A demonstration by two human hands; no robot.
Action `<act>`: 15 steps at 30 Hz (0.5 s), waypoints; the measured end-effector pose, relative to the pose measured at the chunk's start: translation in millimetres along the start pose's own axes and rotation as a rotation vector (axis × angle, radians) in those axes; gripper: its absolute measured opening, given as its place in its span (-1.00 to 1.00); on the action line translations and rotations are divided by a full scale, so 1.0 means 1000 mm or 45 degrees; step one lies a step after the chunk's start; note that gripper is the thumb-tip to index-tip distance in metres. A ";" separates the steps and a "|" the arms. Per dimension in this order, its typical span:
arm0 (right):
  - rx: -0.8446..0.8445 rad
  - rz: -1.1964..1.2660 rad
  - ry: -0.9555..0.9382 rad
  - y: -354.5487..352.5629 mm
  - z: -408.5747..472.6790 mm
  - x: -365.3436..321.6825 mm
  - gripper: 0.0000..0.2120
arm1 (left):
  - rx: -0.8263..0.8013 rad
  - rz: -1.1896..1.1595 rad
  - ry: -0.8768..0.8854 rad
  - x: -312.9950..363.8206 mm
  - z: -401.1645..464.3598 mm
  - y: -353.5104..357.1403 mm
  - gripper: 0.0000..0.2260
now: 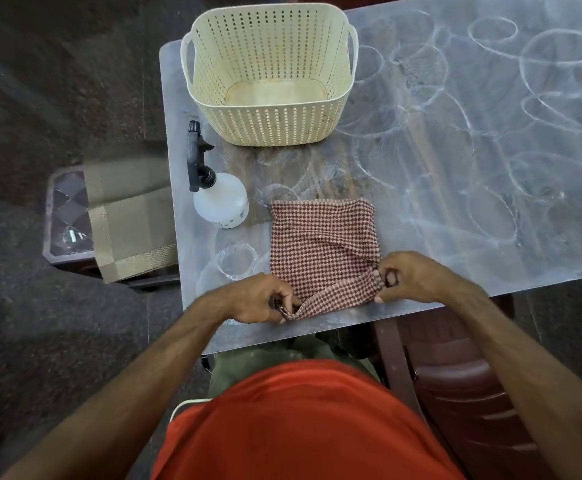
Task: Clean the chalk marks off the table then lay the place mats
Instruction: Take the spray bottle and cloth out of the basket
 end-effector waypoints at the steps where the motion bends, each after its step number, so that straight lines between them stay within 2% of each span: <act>1: 0.029 0.000 -0.013 0.001 -0.001 -0.001 -0.67 | -0.006 0.009 -0.007 -0.001 0.000 0.001 -0.79; 6: 0.197 0.088 -0.054 0.011 -0.008 -0.006 -0.62 | -0.021 0.056 -0.039 -0.008 0.001 0.007 -0.81; 9: 0.334 0.202 -0.060 0.019 -0.009 -0.007 -0.77 | 0.009 -0.043 -0.035 -0.009 0.002 0.006 -0.87; 11: 0.306 0.281 -0.090 0.027 -0.007 -0.006 -0.81 | 0.101 -0.201 -0.009 -0.002 -0.001 -0.004 -0.90; 13: 0.262 0.536 -0.065 0.024 -0.005 -0.001 -0.89 | 0.245 -0.349 0.018 0.007 -0.005 -0.024 -0.91; 15: 0.270 0.853 -0.018 0.006 -0.007 0.001 -0.82 | 0.389 -0.462 0.029 0.015 -0.011 -0.051 -0.93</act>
Point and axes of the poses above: each hand's wrist, its own z-axis towards the middle knuckle, its own y-axis out of the palm, x = y × z, the point moved 9 cm from there along z, towards the middle knuckle, and after that the axes turned 11 degrees about z, right-handed, at the moved point
